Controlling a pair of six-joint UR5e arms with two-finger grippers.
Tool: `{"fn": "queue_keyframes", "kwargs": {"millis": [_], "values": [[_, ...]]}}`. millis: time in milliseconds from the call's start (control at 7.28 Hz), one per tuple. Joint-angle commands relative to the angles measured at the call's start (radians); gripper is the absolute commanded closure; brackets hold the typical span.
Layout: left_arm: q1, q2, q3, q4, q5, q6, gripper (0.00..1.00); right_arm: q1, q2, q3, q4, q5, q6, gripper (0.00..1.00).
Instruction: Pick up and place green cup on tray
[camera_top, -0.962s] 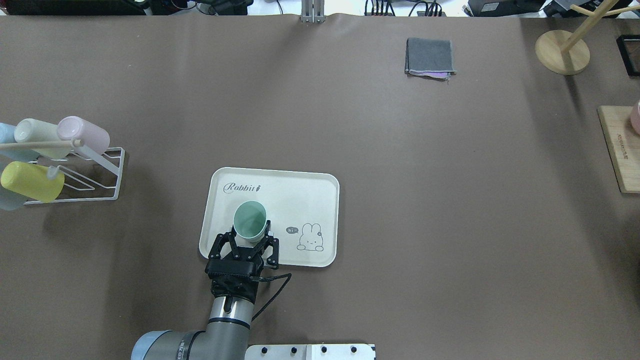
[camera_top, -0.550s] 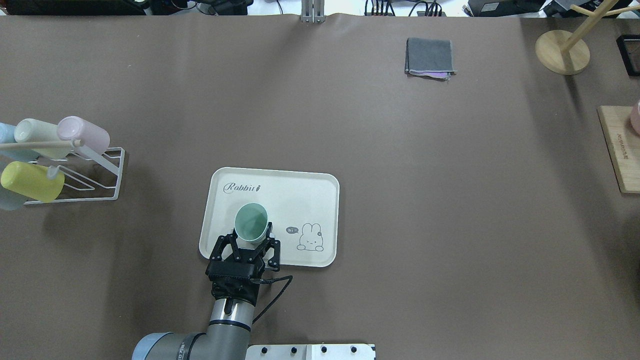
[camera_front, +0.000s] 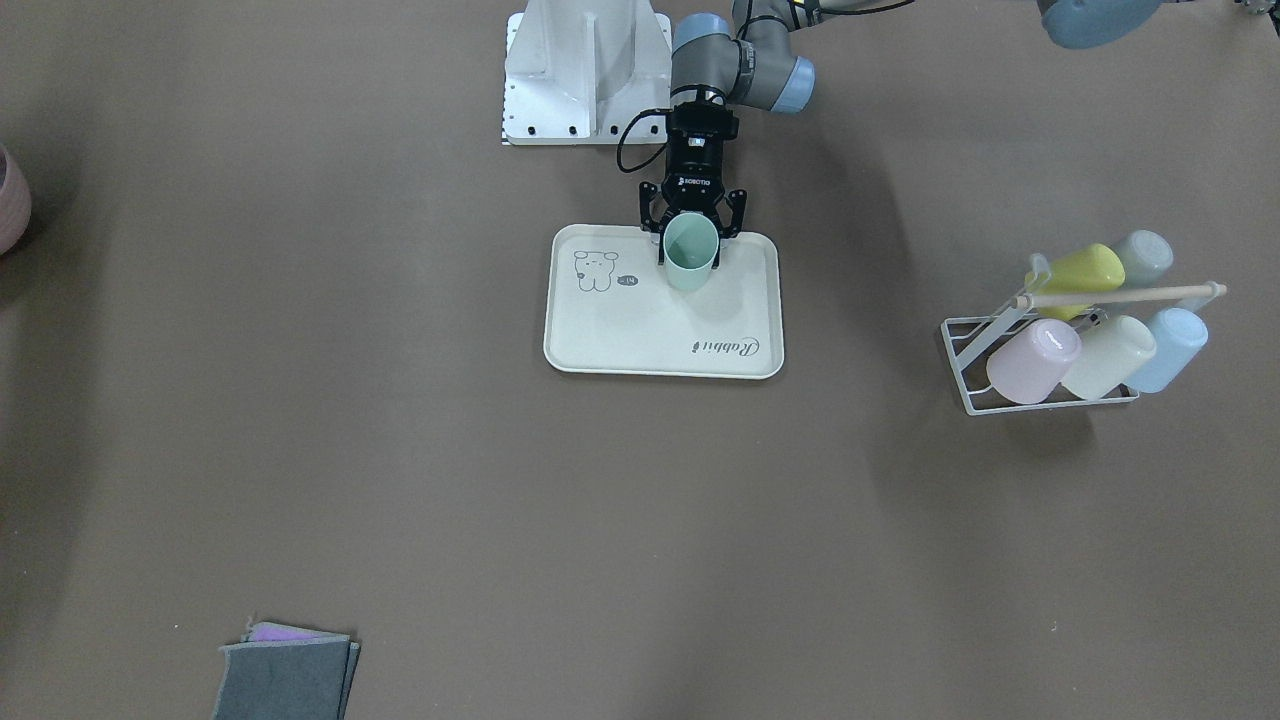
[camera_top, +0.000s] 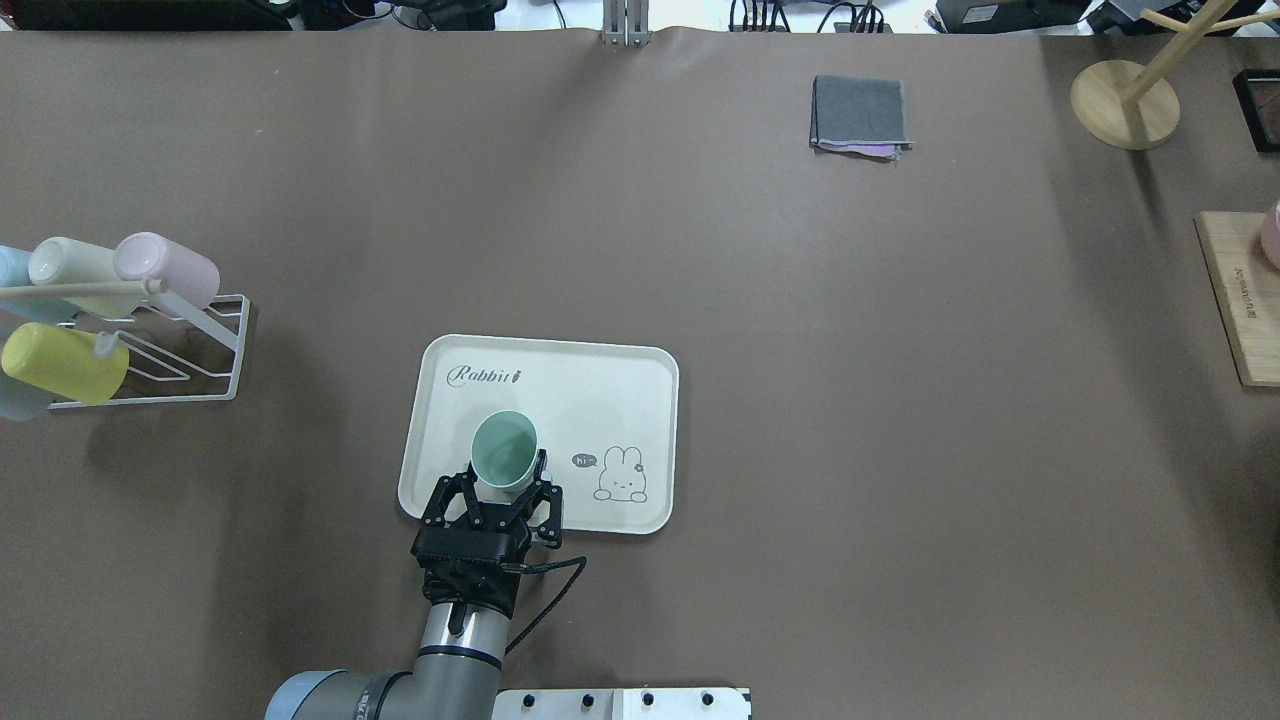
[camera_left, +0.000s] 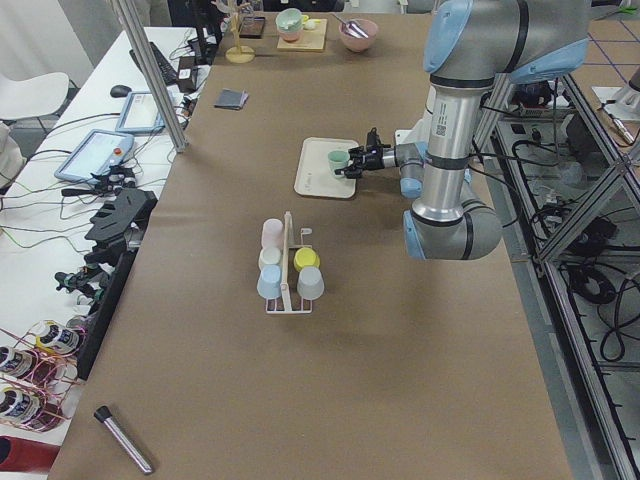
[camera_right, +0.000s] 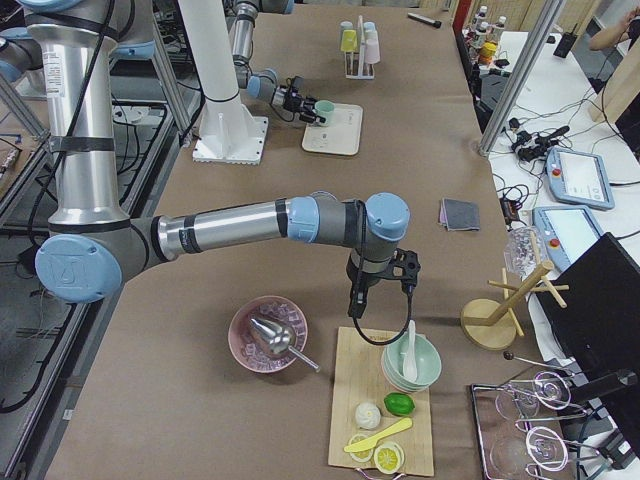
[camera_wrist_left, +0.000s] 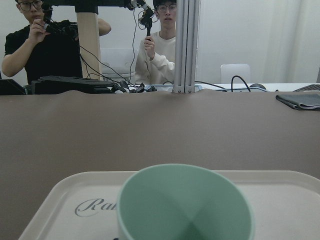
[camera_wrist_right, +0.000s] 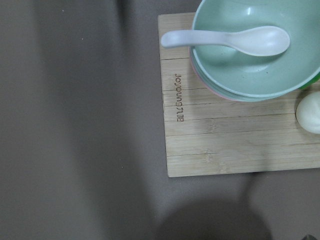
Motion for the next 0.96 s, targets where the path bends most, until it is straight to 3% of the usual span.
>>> {"fn": "queue_keyframes", "kwargs": {"millis": [0, 412, 550, 824], "values": [[0.005, 0.000, 0.000, 0.000, -0.001, 0.000, 0.29, 0.000, 0.000, 0.000, 0.000, 0.000, 0.000, 0.00], [0.006, 0.000, -0.005, 0.000, -0.003, 0.011, 0.15, 0.000, 0.000, 0.000, 0.000, 0.000, 0.000, 0.00], [0.006, 0.000, -0.008, 0.000, -0.007, 0.011, 0.03, 0.000, 0.002, 0.000, 0.000, 0.000, 0.000, 0.00], [0.006, 0.005, -0.038, -0.002, -0.014, 0.011, 0.02, 0.000, 0.002, 0.000, 0.000, 0.000, 0.000, 0.00]]}}
